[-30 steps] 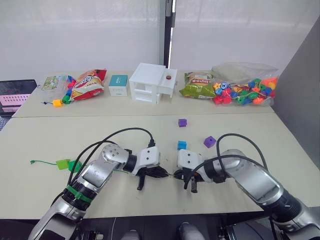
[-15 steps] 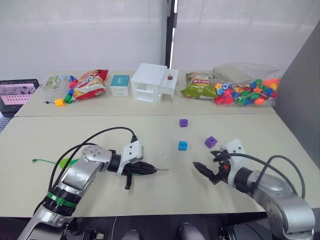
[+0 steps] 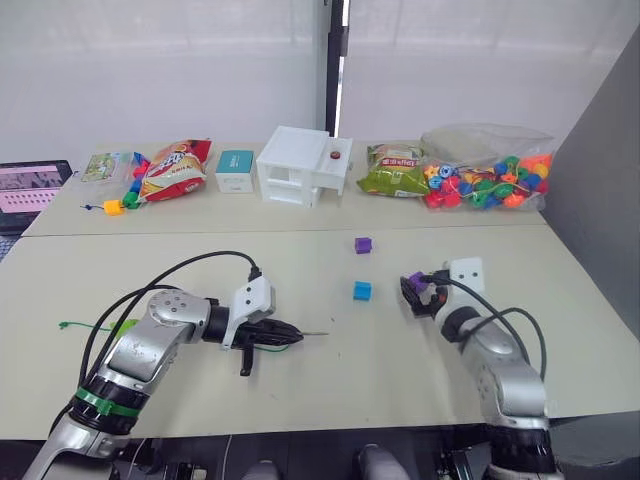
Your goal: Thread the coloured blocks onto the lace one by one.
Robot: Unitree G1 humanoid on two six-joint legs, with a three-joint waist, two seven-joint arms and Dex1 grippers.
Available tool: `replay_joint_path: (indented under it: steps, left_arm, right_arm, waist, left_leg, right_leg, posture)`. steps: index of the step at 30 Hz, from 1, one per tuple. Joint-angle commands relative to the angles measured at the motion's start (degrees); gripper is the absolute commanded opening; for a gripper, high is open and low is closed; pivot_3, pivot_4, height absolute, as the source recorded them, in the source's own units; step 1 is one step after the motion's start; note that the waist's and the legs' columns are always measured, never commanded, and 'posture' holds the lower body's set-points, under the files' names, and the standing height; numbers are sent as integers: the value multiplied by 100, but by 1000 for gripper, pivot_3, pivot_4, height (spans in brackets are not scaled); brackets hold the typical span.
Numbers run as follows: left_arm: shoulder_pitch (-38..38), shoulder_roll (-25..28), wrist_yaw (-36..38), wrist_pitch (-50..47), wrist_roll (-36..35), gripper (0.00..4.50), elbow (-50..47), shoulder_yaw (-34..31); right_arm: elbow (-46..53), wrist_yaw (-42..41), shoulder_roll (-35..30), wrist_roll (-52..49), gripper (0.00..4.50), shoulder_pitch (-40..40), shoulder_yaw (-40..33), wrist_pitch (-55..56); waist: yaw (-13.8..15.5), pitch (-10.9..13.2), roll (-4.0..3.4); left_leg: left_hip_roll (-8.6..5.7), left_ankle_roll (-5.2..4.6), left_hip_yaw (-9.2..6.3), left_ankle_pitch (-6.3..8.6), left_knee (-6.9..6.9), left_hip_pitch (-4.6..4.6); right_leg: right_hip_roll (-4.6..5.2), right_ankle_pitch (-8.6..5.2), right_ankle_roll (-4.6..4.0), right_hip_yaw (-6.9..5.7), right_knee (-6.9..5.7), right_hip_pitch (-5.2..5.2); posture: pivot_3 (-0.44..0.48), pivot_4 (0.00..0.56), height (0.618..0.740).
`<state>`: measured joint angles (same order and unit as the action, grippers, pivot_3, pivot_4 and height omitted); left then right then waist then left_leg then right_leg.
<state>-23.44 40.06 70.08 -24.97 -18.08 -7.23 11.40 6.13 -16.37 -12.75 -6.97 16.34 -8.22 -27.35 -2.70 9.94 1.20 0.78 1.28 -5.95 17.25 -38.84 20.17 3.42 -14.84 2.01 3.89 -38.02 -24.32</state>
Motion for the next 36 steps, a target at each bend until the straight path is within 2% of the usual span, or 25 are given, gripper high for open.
replay_joint_path:
  steps: [1,3,10,14,18,21,25,29,36]
  left_arm:
    - [75,63,-66,-8,-100,0,-291,-145]
    - [114,81,-103,-57,-119,0,-389,-160]
    - [103,96,-224,-279,-188,0,-614,-190]
    - [99,101,-231,-389,-228,0,-694,-192]
    - [72,138,-223,-464,-279,0,-736,-192]
    - [-27,145,-186,-499,-312,0,-682,-164]
    - [-138,135,-96,-491,-309,0,-547,-96]
    - [-155,114,-44,-435,-282,0,-462,-54]
    - [-49,143,38,-145,-210,0,-207,-72]
  right_arm:
    - [-410,-249,-53,-97,4248,123,66,561]
    - [-520,-386,-65,-165,3679,82,122,681]
    - [-337,-388,-26,-237,1257,-94,134,837]
    - [64,-266,-32,-177,1201,-221,161,807]
    - [1027,-169,-222,-1,1201,-561,310,488]
    - [2636,-389,-902,575,1201,-1007,1023,-59]
    - [3546,-420,-1497,1363,1201,-1275,1932,-387]
    - [3453,-147,-1485,2048,1201,-1343,2582,-336]
    - [2361,421,-1863,3945,1201,-1331,3364,-62]
  waist:
    - [3,0,0]
    - [8,0,0]
    - [8,0,-1]
    - [5,0,-1]
    - [11,1,-2]
    - [24,5,-11]
    - [9,4,-8]
    - [4,4,-8]
    - [35,4,-7]
  left_leg:
    - [0,0,0,0,1,0]
    - [0,-1,0,1,1,1]
    - [0,-1,0,1,0,1]
    - [0,-1,0,1,0,2]
    - [0,-1,-1,1,0,2]
    - [-2,-1,0,1,-1,7]
    - [-2,-1,-2,1,-2,4]
    - [-2,-1,-1,1,-4,1]
    - [-5,0,0,0,-6,4]
  right_leg:
    - [0,0,0,0,0,0]
    - [1,0,0,0,0,0]
    - [2,0,0,0,0,0]
    - [2,0,0,0,0,0]
    - [2,0,0,0,-2,-2]
    - [3,0,1,1,1,-2]
    - [-1,-1,2,0,4,2]
    - [-2,-2,2,1,9,5]
    - [1,-2,2,1,13,4]
  posture:
    - [0,150,740]
    - [0,150,740]
    - [0,150,740]
    - [0,150,740]
    - [0,150,740]
    - [0,150,740]
    - [0,150,740]
    - [0,150,740]
    - [0,150,740]
